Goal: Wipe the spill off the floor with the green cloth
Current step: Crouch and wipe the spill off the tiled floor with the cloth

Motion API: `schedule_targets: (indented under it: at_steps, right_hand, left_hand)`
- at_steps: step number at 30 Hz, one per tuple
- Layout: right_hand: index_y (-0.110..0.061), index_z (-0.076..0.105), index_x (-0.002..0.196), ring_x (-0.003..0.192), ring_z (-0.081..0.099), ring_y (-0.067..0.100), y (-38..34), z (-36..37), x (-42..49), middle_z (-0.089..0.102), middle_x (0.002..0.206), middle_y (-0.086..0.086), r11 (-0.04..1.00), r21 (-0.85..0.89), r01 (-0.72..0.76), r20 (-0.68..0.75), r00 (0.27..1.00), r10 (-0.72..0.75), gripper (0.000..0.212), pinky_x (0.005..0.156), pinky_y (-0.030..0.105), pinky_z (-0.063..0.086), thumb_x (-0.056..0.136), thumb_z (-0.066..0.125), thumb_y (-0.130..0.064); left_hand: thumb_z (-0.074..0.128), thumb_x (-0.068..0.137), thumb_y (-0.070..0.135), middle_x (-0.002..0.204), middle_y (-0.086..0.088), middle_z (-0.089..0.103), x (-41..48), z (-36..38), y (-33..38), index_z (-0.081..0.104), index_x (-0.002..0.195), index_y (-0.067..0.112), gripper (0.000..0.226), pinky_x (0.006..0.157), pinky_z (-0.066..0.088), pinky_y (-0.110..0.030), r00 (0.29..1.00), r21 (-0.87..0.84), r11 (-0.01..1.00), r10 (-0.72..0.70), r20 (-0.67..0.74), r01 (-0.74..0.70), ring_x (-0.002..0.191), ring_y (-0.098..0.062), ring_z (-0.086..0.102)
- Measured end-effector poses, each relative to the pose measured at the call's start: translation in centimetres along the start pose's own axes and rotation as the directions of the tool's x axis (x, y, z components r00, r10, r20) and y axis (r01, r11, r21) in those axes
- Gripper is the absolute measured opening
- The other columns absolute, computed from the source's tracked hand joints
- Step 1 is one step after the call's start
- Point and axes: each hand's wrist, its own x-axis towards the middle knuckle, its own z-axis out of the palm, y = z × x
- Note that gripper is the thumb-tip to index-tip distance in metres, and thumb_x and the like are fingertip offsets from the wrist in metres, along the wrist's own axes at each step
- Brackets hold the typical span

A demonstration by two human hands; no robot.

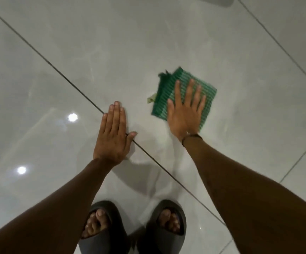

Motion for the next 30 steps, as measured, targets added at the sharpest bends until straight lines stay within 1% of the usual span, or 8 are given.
schedule_targets:
  at_steps: [6,10,13,17,20,23,27,30]
  right_hand:
    - [-0.030,0.004,0.177,0.172,-0.002,0.038,1.6,0.7,-6.7,-0.001,0.187,0.010,0.942,-0.055,0.330,0.104,0.940,-0.324,0.073,0.138,0.063,0.010,0.113,0.018,-0.061]
    - [-0.029,-0.001,0.177,0.172,-0.005,0.042,7.5,-0.8,-5.0,-0.006,0.186,0.013,0.998,-0.049,0.044,0.098,0.994,-0.039,0.072,0.137,0.066,0.009,0.114,0.017,-0.060]
    - [-0.026,0.001,0.177,0.171,-0.001,0.047,3.4,-1.0,1.2,-0.002,0.185,0.020,0.986,0.037,-0.164,-0.015,0.986,0.164,0.074,0.136,0.069,0.008,0.113,0.015,-0.060]
    - [-0.029,0.005,0.177,0.171,0.003,0.046,-1.0,1.1,-1.2,0.001,0.186,0.018,0.994,-0.018,0.109,-0.028,0.994,-0.110,0.073,0.138,0.065,0.003,0.114,0.017,-0.063]
    - [-0.033,0.004,0.177,0.173,-0.002,0.038,2.3,2.4,-9.5,-0.003,0.187,0.010,0.966,-0.040,0.256,0.052,0.966,-0.254,0.072,0.138,0.064,0.012,0.113,0.021,-0.063]
    - [-0.034,0.001,0.177,0.173,-0.004,0.039,8.2,1.7,-12.3,-0.005,0.187,0.010,0.990,-0.051,0.130,0.118,0.985,-0.123,0.072,0.137,0.066,0.013,0.113,0.015,-0.063]
    - [-0.027,0.005,0.177,0.171,0.000,0.045,7.4,-0.6,-2.0,0.001,0.185,0.019,0.951,0.062,-0.303,-0.045,0.951,0.306,0.074,0.136,0.068,0.008,0.112,0.012,-0.061]
    - [-0.026,0.005,0.177,0.170,0.002,0.049,2.0,-0.2,0.8,0.002,0.185,0.021,0.986,0.056,-0.157,-0.026,0.987,0.159,0.077,0.137,0.069,0.006,0.110,0.004,-0.065]
  left_hand:
    - [0.037,0.112,0.052,0.184,-0.022,0.001,0.2,-0.7,0.1,0.007,0.173,0.000,0.085,0.141,0.007,-0.051,0.999,-0.037,0.999,-0.011,0.044,0.013,0.173,-0.037,0.001]
    - [0.032,0.113,0.055,0.184,-0.021,-0.001,0.1,-0.5,0.2,0.006,0.173,0.001,0.085,0.141,0.009,-0.052,0.999,-0.018,1.000,-0.013,0.048,0.014,0.173,-0.036,-0.001]
    - [0.033,0.113,0.055,0.184,-0.022,0.001,0.1,0.2,0.0,0.007,0.173,0.001,0.085,0.141,0.008,-0.052,1.000,-0.004,1.000,-0.019,0.019,0.019,0.173,-0.036,0.000]
    - [0.037,0.112,0.053,0.184,-0.022,0.001,0.2,-0.4,0.1,0.008,0.173,0.001,0.086,0.141,0.005,-0.050,0.999,-0.048,0.999,-0.021,0.044,0.023,0.173,-0.036,0.000]
    - [0.037,0.112,0.053,0.184,-0.020,-0.002,0.1,-0.9,0.1,0.006,0.174,0.002,0.086,0.141,0.006,-0.051,0.997,-0.062,0.998,-0.027,0.072,0.032,0.173,-0.035,-0.002]
    - [0.036,0.112,0.053,0.185,-0.020,-0.001,0.2,-0.6,0.2,0.006,0.174,0.002,0.086,0.141,0.008,-0.051,0.999,-0.055,0.998,-0.020,0.043,0.023,0.173,-0.035,-0.001]
    - [0.033,0.112,0.058,0.185,-0.020,0.001,0.2,0.2,-0.1,0.006,0.174,0.003,0.087,0.141,0.004,-0.048,1.000,-0.061,0.998,0.001,0.004,-0.001,0.173,-0.035,0.000]
    - [0.034,0.113,0.055,0.184,-0.021,0.000,0.3,-0.4,-0.1,0.004,0.174,0.003,0.085,0.141,0.002,-0.048,0.999,-0.093,0.996,-0.016,0.036,0.019,0.173,-0.036,-0.001]
